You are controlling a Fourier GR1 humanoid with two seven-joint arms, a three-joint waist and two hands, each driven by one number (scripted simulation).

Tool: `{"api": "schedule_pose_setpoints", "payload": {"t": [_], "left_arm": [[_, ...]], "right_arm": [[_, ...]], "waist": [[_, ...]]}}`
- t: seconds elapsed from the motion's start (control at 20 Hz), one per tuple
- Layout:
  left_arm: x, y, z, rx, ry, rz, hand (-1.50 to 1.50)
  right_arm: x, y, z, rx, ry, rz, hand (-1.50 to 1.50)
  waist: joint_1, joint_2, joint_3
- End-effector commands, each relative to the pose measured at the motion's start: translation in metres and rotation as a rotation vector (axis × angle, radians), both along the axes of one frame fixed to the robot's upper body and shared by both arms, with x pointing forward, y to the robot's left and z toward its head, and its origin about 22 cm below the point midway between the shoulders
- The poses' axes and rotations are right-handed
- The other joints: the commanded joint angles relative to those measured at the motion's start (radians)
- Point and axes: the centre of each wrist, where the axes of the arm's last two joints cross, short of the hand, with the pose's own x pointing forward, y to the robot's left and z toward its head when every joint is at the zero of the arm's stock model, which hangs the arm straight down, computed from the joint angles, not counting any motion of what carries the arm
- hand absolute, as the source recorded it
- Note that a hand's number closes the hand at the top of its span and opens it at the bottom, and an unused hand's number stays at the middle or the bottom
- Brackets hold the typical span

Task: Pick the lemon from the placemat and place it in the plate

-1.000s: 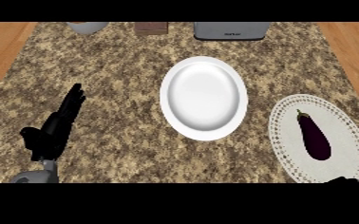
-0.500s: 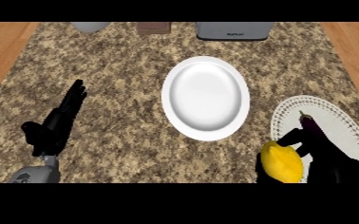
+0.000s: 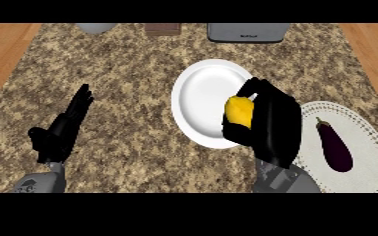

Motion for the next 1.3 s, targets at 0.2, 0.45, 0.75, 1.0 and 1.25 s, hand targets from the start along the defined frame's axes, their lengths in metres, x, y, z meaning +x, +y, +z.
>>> {"api": "schedule_pose_setpoints", "payload": {"t": [0.2,0.45,0.75,1.0,1.25], "left_arm": [[-0.009,-0.007,-0.015,0.011,-0.013,-0.007,0.0],[0.004,-0.005,0.006,-0.006,-0.008,-0.02,0.0],[0.005,-0.016,0.0,-0.001,-0.003,-0.009,0.0],[-0.014,-0.004,0.002,0.002,-0.009,0.014,0.0],[-0.016,0.003,-0.007,-0.009,0.005,0.016,0.0]], "right_arm": [[0.069,0.033,-0.024,0.053,0.04,0.007,1.5],[0.087,0.035,-0.037,0.242,-0.062,-0.125,-1.5],[0.099,0.046,-0.061,0.289,0.034,-0.179,-1.5],[0.091,0.027,-0.061,0.442,-0.138,-0.179,-1.5],[0.088,0.002,-0.051,0.604,-0.32,-0.203,-1.5]], "waist": [[0.003,0.0,0.0],[0.023,0.004,0.001],[0.011,0.001,0.001],[-0.001,-0.006,0.001],[-0.014,-0.004,0.002]]}}
